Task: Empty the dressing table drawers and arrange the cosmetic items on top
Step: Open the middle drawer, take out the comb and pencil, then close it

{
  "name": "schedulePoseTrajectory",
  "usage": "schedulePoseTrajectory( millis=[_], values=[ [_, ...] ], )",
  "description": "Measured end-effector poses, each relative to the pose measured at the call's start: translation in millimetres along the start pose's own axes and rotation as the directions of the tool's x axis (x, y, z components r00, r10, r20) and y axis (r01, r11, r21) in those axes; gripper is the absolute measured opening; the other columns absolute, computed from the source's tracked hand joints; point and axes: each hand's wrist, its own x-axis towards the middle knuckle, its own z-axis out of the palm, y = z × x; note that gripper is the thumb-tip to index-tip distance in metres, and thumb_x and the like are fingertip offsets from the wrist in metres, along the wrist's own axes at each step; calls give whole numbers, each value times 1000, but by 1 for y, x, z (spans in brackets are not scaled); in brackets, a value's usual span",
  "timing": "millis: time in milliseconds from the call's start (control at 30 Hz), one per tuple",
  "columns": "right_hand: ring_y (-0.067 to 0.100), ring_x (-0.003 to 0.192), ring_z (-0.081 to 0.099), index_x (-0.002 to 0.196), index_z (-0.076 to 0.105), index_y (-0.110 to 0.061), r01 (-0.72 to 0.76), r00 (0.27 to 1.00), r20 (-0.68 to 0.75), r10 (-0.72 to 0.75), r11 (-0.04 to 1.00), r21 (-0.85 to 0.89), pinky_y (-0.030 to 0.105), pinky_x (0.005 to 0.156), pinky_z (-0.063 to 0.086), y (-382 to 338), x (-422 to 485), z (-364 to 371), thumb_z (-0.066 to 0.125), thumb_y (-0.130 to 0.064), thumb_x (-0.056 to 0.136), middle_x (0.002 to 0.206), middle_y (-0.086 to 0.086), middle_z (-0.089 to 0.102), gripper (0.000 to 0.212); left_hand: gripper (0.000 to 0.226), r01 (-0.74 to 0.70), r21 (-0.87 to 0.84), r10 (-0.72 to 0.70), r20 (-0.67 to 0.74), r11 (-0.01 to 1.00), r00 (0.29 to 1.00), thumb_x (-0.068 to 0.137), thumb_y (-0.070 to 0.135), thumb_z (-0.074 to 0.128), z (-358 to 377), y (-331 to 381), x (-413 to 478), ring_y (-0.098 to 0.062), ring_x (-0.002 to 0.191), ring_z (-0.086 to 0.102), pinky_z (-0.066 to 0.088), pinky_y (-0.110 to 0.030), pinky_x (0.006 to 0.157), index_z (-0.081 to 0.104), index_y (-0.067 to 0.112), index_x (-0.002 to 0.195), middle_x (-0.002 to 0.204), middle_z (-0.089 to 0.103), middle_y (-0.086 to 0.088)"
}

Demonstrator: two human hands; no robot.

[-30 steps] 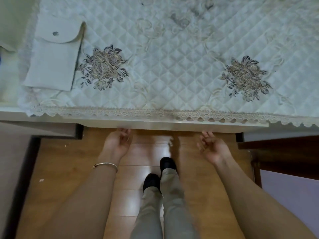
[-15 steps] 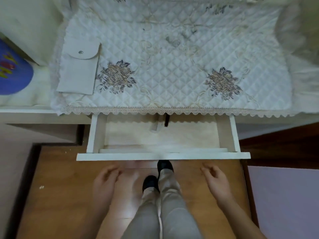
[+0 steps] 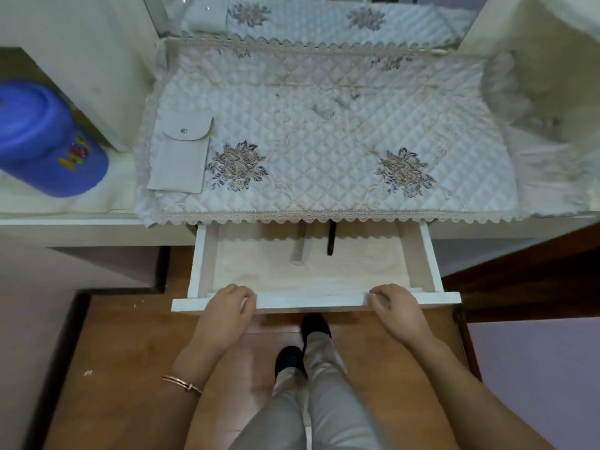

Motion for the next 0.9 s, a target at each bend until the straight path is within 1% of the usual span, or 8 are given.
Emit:
schedulePoseTrajectory(
  millis=[200,367,467,567,633,700,800,900],
  values=[
    [16,83,58,74,64,-20,-34,995,94,31,999,29,26,72,41,9,-33,4,51,-23,89,84,-1,65,20,19,-22,30,22,-2,999,1000,91,19,48,12,-6,-31,-19,76,48,35,-26,65,50,18,72,75,51,1],
    [14,62,51,53,45,-24,-92,990,106,93,996,-18,25,56,35,19,-55,16,51,-27,90,60,-6,52,38,40,7,128,-17,82,992,996,93,28,44,23,-10,-51,-14,65,41,29,-27,62,31,26,55,61,39,6],
    [10,51,40,47,35,-23,-100,986,127,104,994,-41,22,51,29,25,-69,24,51,-27,91,50,-4,41,47,43,27,148,-51,161,989,986,95,32,41,31,-13,-60,-7,57,37,27,-22,54,31,26,53,56,38,5],
    [8,48,38,46,34,-23,-105,986,129,109,994,-39,22,51,29,31,-75,28,52,-29,90,48,-5,38,48,44,46,182,-75,158,982,984,95,34,41,37,-13,-63,-5,54,38,24,-15,49,31,28,52,53,38,8],
    [7,47,37,48,36,-21,-117,975,187,121,993,-34,21,50,29,32,-70,25,51,-33,90,47,-5,39,47,42,47,235,-87,165,971,982,95,35,40,37,-10,-59,-4,53,37,22,-14,47,33,28,54,54,37,9],
    [7,44,35,47,36,-20,-153,955,250,161,987,-50,23,48,28,30,-59,23,51,-37,89,46,-4,37,48,33,35,279,-94,200,960,975,95,36,36,37,-3,-48,-3,55,40,28,-14,48,44,25,65,60,43,10],
    [9,45,36,47,35,-19,-177,941,281,191,981,-75,26,48,26,26,-35,23,52,-36,88,47,-3,38,48,26,36,254,-103,255,967,961,94,34,37,47,10,-24,-13,74,54,47,-24,67,58,18,92,85,62,3],
    [14,64,49,65,51,-19,-233,940,268,209,970,61,27,59,36,15,-8,28,55,-27,85,67,-2,53,22,22,103,127,-132,242,987,961,92,29,44,65,27,1,-19,91,58,48,-31,79,57,15,102,101,64,-3]
  ],
)
